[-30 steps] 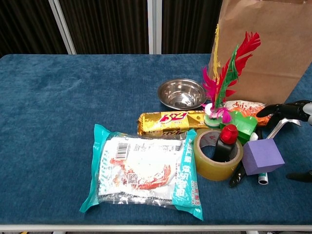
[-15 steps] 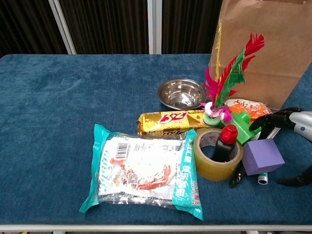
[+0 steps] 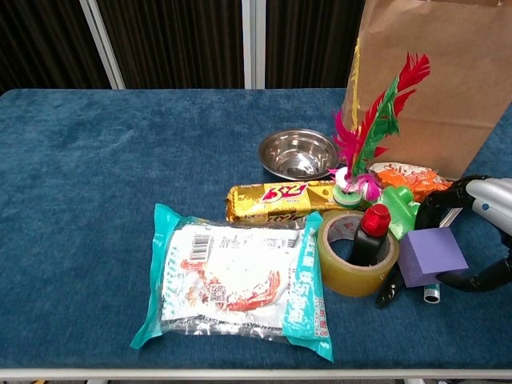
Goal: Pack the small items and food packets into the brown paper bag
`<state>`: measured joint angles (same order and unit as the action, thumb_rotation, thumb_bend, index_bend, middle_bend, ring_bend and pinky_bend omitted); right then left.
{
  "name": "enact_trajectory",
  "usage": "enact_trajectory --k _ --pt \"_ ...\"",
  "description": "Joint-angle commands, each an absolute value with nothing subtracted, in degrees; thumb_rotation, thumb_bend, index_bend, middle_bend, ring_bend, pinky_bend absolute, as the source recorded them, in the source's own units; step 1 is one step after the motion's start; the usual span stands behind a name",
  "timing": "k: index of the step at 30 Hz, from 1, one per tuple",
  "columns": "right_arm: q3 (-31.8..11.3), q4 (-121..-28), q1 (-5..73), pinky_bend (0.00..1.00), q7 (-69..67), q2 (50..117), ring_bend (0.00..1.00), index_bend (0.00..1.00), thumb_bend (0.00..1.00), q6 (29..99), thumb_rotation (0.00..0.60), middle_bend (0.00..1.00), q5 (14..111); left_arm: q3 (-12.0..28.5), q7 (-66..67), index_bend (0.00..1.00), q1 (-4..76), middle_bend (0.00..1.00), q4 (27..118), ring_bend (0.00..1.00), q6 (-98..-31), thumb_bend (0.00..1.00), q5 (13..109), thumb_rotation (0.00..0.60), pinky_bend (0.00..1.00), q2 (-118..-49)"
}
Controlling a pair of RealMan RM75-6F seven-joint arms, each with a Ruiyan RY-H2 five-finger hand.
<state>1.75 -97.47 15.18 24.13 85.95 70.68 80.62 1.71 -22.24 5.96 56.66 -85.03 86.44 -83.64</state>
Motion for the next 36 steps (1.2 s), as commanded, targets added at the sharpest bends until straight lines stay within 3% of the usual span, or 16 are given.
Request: enact_trajectory --k 1,8,15,20,29,36 --pt "1.5 -97.8 15.1 0.13 23.8 85.7 0.24 0.43 0.17 71.2 0.600 0.47 80.9 1.7 -22.3 0.08 6.0 0.06 56.7 0.00 -85.0 0.13 86.5 0.600 0.12 -83.6" --pt "-0.4 -103.7 14.6 0.13 22.8 81.2 0.24 0.43 0.18 75.3 0.600 0.47 83.7 1.8 -22.1 0.08 6.1 0.06 57.4 0.00 -84.9 0.13 86.6 0.600 0.12 -83.4" --pt "-4.6 -116.1 14.8 0.15 23.0 72.3 0.25 0.44 0.18 79.8 0.600 0.48 86.9 2.0 -21.2 0.08 6.6 0.06 58.8 0.00 -84.8 0.13 86.7 0.600 0.12 -83.1" --pt "-8.0 -119.7 15.5 0.15 24.2 69.1 0.25 0.45 0.18 81.0 0.600 0.48 86.3 2.1 -20.2 0.08 7.0 0.06 59.7 0.00 -84.3 0.13 86.8 0.600 0.12 -83.1" --pt "-20.3 -123.6 20.4 0.15 26.7 65.6 0.25 0.45 0.18 84.3 0.600 0.48 84.6 2.6 -18.7 0.08 7.5 0.06 61.3 0.00 -83.8 0.13 86.3 0.600 0.12 -82.4" --pt "-30.6 -120.7 26.7 0.15 30.7 64.1 0.25 0.45 0.18 83.8 0.600 0.48 76.1 2.5 -18.3 0.08 7.6 0.06 61.6 0.00 -83.6 0.13 86.3 0.600 0.12 -82.3"
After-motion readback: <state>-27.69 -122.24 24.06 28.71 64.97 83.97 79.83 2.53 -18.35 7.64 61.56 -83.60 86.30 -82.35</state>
